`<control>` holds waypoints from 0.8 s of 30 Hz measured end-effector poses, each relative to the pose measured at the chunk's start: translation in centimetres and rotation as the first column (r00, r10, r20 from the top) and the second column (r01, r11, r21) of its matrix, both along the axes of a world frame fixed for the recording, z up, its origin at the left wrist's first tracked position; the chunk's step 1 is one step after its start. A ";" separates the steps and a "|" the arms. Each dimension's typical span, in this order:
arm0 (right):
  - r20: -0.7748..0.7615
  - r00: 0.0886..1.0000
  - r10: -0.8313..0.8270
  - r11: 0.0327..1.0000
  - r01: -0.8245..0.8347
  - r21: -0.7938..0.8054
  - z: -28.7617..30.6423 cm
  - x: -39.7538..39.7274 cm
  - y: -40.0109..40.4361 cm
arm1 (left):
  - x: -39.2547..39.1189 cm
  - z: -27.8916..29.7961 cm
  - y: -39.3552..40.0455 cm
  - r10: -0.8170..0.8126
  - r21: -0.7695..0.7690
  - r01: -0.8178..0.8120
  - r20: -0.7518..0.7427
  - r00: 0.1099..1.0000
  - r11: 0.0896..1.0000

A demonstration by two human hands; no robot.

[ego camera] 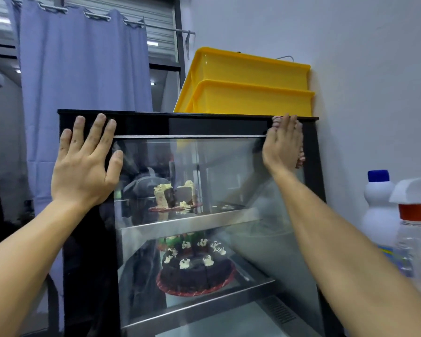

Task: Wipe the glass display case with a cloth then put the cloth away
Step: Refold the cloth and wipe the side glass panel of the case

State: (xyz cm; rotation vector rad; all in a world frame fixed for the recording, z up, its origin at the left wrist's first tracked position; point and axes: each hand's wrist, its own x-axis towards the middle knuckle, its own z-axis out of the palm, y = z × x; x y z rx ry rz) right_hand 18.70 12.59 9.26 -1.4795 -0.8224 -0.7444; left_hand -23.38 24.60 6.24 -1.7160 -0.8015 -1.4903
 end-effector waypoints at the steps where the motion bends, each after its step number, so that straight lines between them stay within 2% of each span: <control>1: 0.108 0.994 0.009 1.000 -0.006 -0.025 -0.3 -0.3 0.3 | 0.0 0.0 0.0 -0.003 0.000 0.003 -0.004 1.000 1.000; 2: 0.174 0.984 0.022 0.999 -0.014 -0.049 -0.2 0.0 0.3 | 0.0 0.0 0.1 -0.004 0.000 0.004 -0.007 1.000 1.000; 4: 0.179 0.984 0.023 0.998 -0.013 -0.057 0.8 2.2 -0.1 | -0.1 0.0 0.2 -0.006 0.004 0.006 -0.004 1.000 1.000; 6: 0.025 0.999 0.020 0.999 -0.019 -0.029 1.3 5.0 -1.2 | -0.1 0.0 0.2 -0.006 0.003 0.006 0.001 1.000 1.000; 9: -0.213 0.975 0.066 0.998 -0.069 -0.005 1.1 7.3 -1.9 | 0.0 -0.1 0.1 0.001 0.016 -0.001 0.005 1.000 1.000; 15: -0.307 0.951 -0.020 0.997 0.040 0.060 0.3 4.3 -0.9 | 0.1 -0.1 0.1 0.000 0.031 0.000 0.011 1.000 1.000; 17: -0.216 0.976 -0.010 0.997 0.026 0.070 0.3 0.8 0.0 | 0.1 0.1 0.0 -0.005 0.030 0.005 0.011 1.000 1.000; 19: 0.038 0.999 -0.016 0.998 0.014 0.060 -0.1 -3.9 1.8 | 0.1 -0.1 0.0 -0.008 0.024 0.008 0.006 1.000 1.000; 20: 0.200 0.979 -0.026 0.998 0.015 0.057 -0.6 -6.1 2.7 | 0.1 0.0 0.0 -0.009 0.026 0.008 0.003 1.000 1.000; 22: 0.488 0.873 -0.009 1.000 -0.002 0.023 -2.1 -8.3 3.6 | 0.0 -0.1 0.0 -0.011 0.022 0.011 0.000 1.000 1.000; 24: 0.644 0.765 0.006 0.999 0.019 -0.032 -3.5 -7.1 3.5 | -0.1 -0.1 0.0 -0.011 0.022 0.011 -0.003 1.000 1.000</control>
